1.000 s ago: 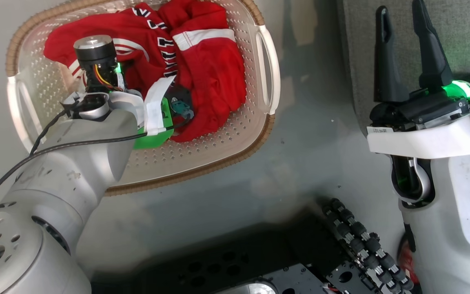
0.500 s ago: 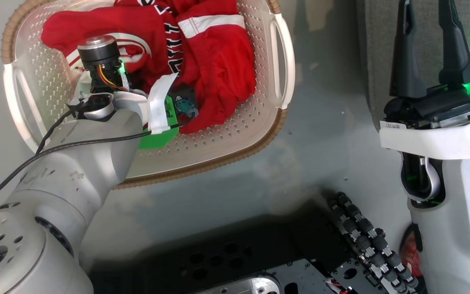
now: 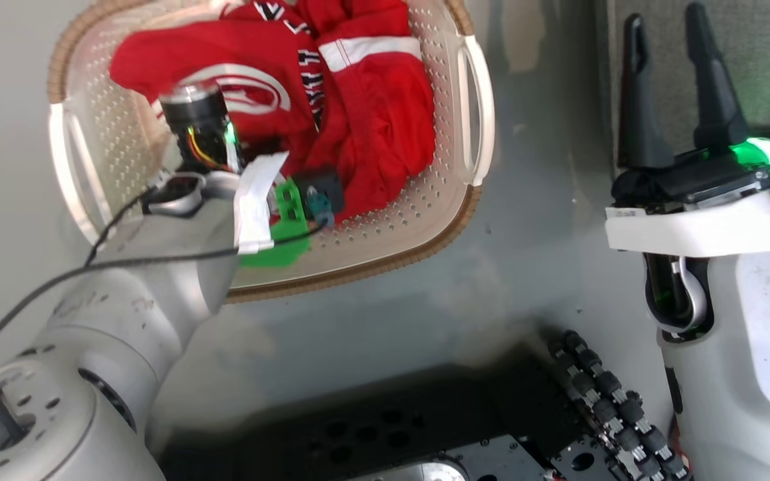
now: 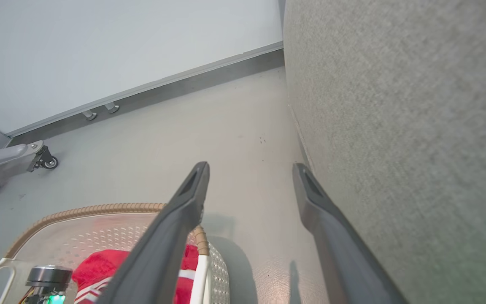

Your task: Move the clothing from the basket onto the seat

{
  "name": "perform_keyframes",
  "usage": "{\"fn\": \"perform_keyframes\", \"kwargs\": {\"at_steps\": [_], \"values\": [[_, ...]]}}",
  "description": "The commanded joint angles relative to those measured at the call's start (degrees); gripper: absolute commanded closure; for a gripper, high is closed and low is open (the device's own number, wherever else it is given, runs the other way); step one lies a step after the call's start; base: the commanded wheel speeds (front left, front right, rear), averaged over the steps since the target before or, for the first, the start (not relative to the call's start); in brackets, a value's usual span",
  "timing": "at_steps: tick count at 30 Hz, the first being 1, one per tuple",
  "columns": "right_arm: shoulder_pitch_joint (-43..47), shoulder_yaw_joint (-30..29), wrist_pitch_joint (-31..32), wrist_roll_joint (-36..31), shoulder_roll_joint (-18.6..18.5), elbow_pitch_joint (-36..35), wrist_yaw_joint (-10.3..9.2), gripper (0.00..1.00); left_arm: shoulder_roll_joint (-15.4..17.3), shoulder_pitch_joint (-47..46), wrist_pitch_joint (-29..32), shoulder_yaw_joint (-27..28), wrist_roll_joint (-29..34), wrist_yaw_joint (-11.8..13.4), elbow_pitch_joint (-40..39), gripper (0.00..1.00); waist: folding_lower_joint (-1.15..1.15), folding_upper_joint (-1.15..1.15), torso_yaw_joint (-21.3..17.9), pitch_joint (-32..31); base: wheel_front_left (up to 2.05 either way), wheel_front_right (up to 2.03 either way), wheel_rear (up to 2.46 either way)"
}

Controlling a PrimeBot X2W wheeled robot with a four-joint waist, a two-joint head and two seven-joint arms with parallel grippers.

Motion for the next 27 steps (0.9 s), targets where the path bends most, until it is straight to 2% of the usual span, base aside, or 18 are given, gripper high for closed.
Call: {"fn": "perform_keyframes", "kwargs": {"at_steps": [1, 5, 12, 14, 19, 27], "values": [[0.5, -0.8, 0.1, -0.1, -0.9, 0.9, -0.08, 0.00, -0.1, 1.2, -1.5, 0.0, -0.7, 0.1, -0.1, 1.00, 0.00, 0.19, 1.2, -4.8, 0.00, 0.00, 0.00], [2.1, -0.6, 0.1, -0.6, -0.8, 1.9, -0.08, 0.00, -0.6, 3.7, -5.9, 0.6, -3.3, 0.3, -0.8, 1.00, 0.00, 0.19, 2.0, -10.2, 0.00, 0.00, 0.00], [6.3, -0.2, 0.1, -1.6, -0.6, 4.0, -0.08, 0.00, -0.9, 11.7, -9.0, 3.3, -7.5, 3.7, -5.3, 1.00, 0.00, 0.19, 3.0, -21.4, 0.00, 0.00, 0.00], [7.8, -0.1, 0.1, -2.0, -0.6, 4.6, -0.08, 0.00, -0.7, 14.3, -9.0, 4.2, -8.8, 5.0, -9.7, 1.00, 0.00, 0.19, 3.4, -24.8, 0.00, 0.00, 0.00], [11.7, 0.5, 0.1, -3.2, -0.6, 5.8, -0.08, 0.00, 2.6, 21.5, -9.0, 8.5, -12.7, 8.4, -22.1, 1.00, 0.00, 0.19, 4.5, -32.8, 0.00, 0.00, 0.00], [17.8, 0.2, 0.1, -4.7, -0.6, 7.7, -0.07, 0.00, 6.0, 34.1, -9.0, 19.1, -17.0, 12.5, -43.7, 1.00, 0.00, 0.19, 6.5, -43.8, 0.00, 0.00, 0.00]]}}
